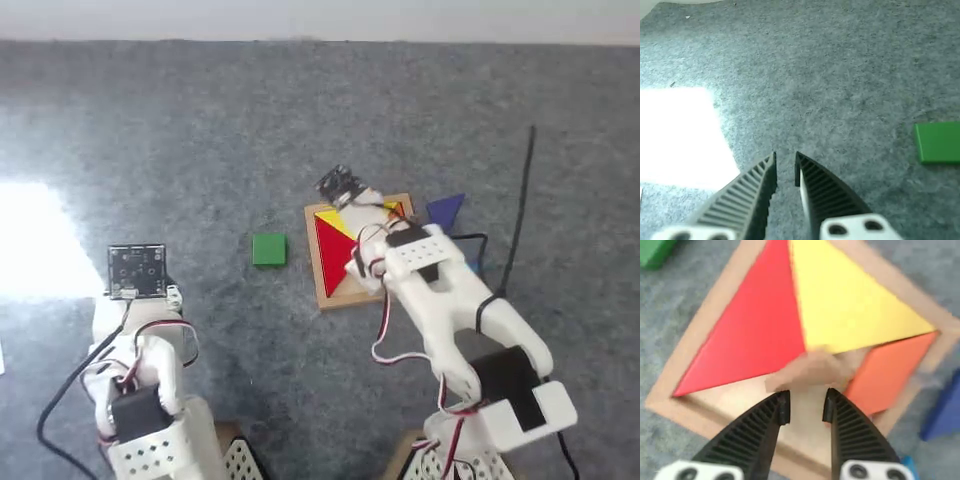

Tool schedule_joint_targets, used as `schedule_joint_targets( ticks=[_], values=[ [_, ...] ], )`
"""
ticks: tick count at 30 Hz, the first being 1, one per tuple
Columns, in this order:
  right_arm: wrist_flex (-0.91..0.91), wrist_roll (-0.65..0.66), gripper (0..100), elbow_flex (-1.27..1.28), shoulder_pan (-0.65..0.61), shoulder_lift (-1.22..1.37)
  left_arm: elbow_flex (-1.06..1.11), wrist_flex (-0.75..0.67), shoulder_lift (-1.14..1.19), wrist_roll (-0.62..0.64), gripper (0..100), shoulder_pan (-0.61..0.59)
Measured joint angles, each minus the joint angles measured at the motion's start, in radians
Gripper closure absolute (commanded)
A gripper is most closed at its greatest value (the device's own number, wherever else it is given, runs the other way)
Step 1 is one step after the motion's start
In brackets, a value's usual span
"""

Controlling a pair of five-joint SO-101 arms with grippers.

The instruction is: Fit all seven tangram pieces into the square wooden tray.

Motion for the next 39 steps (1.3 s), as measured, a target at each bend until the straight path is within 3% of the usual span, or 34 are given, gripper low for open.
schedule_joint_targets(
  ticks=[6,12,18,25,39],
  values=[
    [0.037,0.012,86.1,-0.094,0.083,0.012,0.0,0.0,0.0,0.0,94,0.021],
    [0.04,0.018,86.1,-0.104,0.078,0.012,0.0,0.0,0.0,0.0,94,0.02],
    [0.094,0.015,86.1,-0.104,0.006,-0.028,0.012,0.0,-0.003,0.0,94,0.021],
    [0.158,-0.044,86.1,-0.064,-0.166,-0.157,0.012,0.0,-0.003,0.0,94,0.021],
    [0.069,-0.061,86.1,0.012,-0.172,-0.037,0.012,0.0,-0.003,0.0,94,0.021]
  ],
)
